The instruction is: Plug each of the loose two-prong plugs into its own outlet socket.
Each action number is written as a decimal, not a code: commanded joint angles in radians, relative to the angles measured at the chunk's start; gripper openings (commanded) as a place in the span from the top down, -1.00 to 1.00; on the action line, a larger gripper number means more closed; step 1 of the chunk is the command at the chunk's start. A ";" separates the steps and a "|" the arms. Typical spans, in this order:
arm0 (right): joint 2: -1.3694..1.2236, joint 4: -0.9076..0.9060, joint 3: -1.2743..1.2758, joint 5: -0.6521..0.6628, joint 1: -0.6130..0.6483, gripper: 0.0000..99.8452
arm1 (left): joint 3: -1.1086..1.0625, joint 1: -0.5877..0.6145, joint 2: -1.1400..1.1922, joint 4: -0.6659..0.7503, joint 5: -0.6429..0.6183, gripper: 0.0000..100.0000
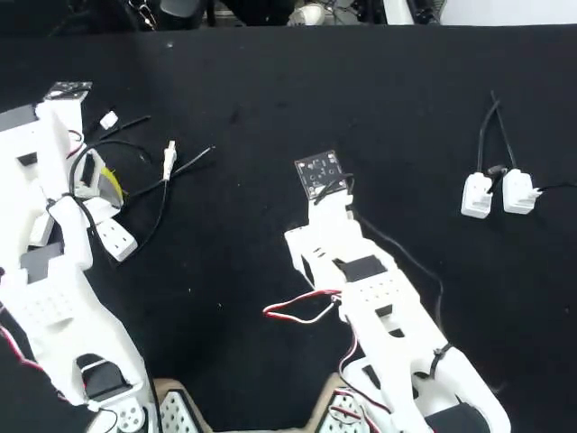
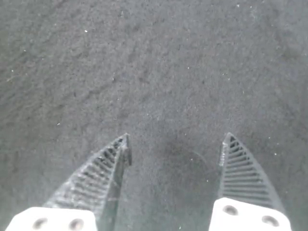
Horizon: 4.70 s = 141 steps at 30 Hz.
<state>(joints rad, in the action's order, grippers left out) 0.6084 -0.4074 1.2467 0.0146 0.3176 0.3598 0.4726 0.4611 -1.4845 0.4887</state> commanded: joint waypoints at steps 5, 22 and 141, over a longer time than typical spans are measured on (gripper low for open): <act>0.002 0.025 -0.012 0.005 0.009 0.44 | 0.278 0.033 0.196 -0.169 0.193 0.46; 0.004 0.025 -0.013 0.005 0.009 0.44 | 0.475 0.033 0.331 -0.276 0.189 0.90; 0.004 0.025 -0.042 -0.094 -0.163 0.44 | -1.265 -0.334 -0.994 0.331 0.038 0.55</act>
<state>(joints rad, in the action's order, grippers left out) 0.6084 -0.4074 1.2467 -0.0713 0.1780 -0.8953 0.2087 -0.5163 -1.1116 0.5163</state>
